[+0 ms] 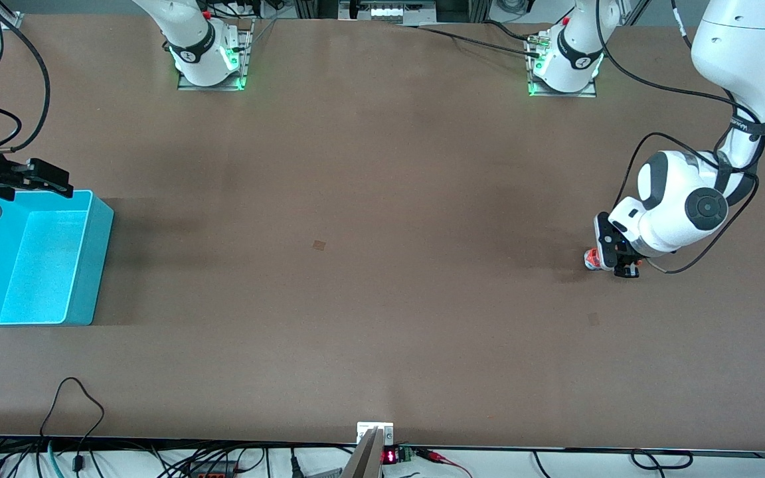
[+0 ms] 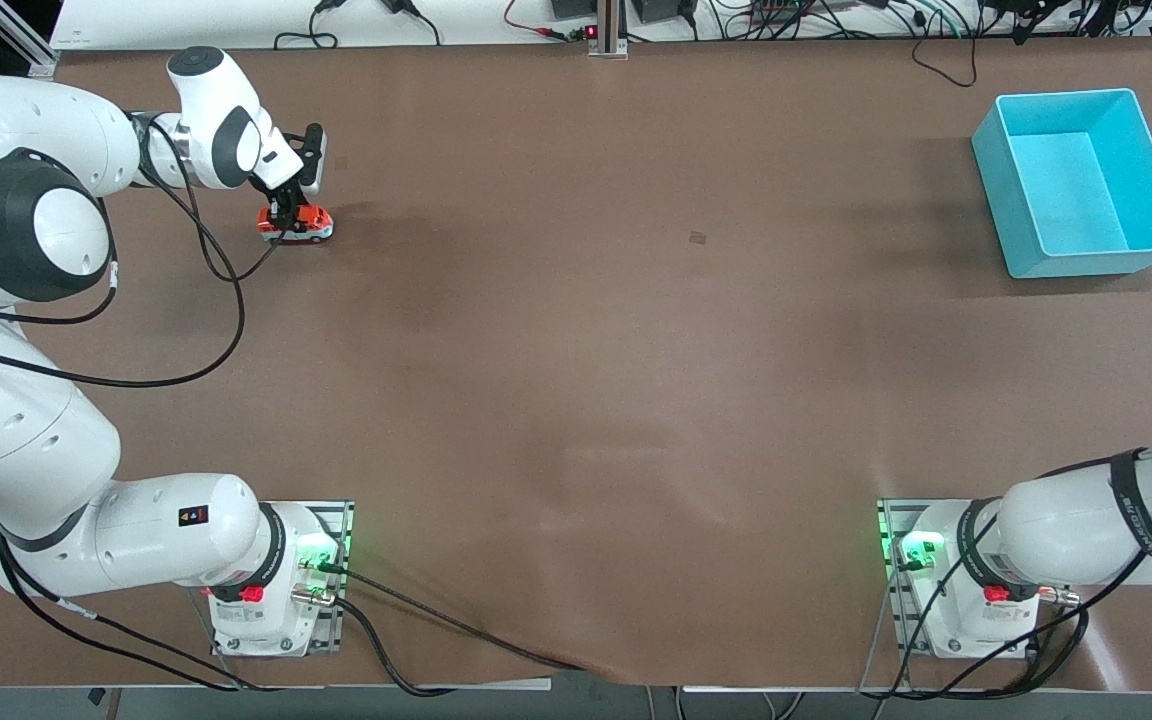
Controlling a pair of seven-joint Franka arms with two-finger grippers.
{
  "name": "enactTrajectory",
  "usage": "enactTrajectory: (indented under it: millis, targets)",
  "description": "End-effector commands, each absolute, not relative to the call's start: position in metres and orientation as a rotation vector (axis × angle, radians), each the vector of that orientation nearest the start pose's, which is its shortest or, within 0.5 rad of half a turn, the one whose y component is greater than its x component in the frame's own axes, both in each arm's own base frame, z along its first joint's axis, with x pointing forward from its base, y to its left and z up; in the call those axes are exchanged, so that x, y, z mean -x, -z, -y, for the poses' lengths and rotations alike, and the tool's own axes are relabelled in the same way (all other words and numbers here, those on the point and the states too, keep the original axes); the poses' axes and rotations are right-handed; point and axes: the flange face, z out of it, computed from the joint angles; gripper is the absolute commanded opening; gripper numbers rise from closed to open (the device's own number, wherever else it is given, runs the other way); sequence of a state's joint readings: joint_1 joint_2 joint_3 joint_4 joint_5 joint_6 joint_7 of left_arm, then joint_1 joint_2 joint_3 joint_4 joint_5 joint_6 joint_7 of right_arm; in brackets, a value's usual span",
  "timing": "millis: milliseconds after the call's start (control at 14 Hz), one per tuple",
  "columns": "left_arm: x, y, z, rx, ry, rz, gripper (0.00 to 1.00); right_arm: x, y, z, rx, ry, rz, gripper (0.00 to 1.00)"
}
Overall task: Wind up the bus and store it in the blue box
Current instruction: 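Pull the car backward along the table with the left gripper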
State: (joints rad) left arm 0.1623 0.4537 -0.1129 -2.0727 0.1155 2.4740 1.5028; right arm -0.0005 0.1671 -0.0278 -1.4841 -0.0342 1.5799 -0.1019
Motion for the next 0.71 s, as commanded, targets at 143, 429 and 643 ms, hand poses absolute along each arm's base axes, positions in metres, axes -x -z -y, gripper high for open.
enactTrajectory:
  millis: [143,429,643]
  targets:
    - [-0.572,-0.175,-0.09,2.222,-0.115,-2.303,0.34,-0.604,-0.57,0.021,3.168,-0.108,0.095,1.0]
    - [-0.569,-0.18,-0.144,2.269,-0.095,-2.239,0.34,-0.604,-0.569,0.021,3.168,-0.11,0.092,1.0]
    - [-0.566,-0.183,-0.165,2.246,-0.09,-2.257,0.34,-0.604,-0.569,0.022,3.168,-0.11,0.09,1.0]
